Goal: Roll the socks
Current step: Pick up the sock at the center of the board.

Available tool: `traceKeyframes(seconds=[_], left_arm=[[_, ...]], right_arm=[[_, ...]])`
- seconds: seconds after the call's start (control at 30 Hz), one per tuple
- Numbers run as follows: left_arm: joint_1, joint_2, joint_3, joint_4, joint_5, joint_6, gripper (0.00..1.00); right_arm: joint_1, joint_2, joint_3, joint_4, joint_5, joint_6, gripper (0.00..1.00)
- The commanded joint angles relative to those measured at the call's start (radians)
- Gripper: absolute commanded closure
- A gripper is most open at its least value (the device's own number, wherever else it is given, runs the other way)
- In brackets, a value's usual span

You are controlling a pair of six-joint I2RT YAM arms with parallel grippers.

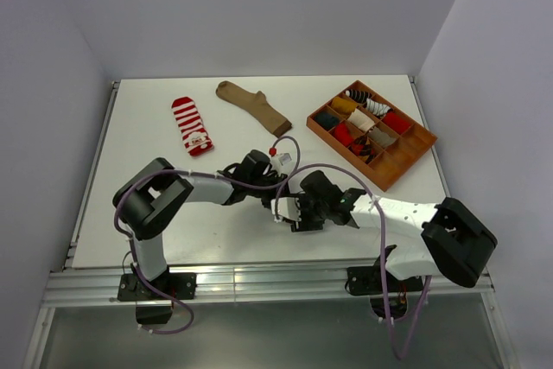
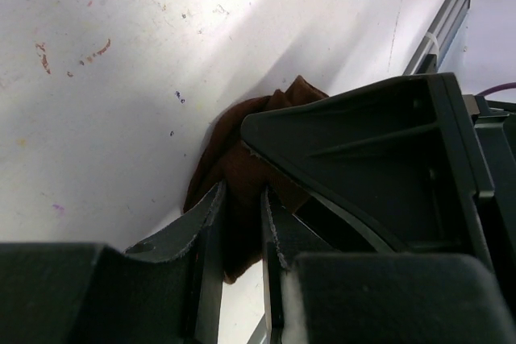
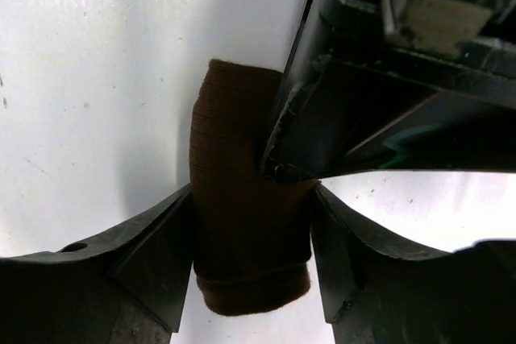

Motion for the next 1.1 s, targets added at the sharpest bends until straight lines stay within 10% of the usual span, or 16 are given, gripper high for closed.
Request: traceKeyframes(seconds=[0.0, 0.4, 0.63, 1.07], left_arm=[[-0.005, 0.082, -0.045, -0.232, -0.011, 0.036, 1.00], [0.030, 0.094, -0.041, -0.198, 0.076, 0.003, 0.94], [0.057, 0.039, -0.052, -0.142, 0.119, -0.034, 0.74], [0.118, -0.061, -0.078, -0.126, 0.129, -0.041, 0.69]], right_arm=[[0.007, 0.037, 0.022, -0.007, 0.017, -0.005, 0.39], [0.007, 0.106, 0.060, -0.073, -0.001, 0.011, 0.74], [0.007, 0.117, 0.056, -0.088, -0.003, 0.023, 0.80], [0.006, 0.146, 0.079, -0.110, -0.007, 0.049, 0.91]])
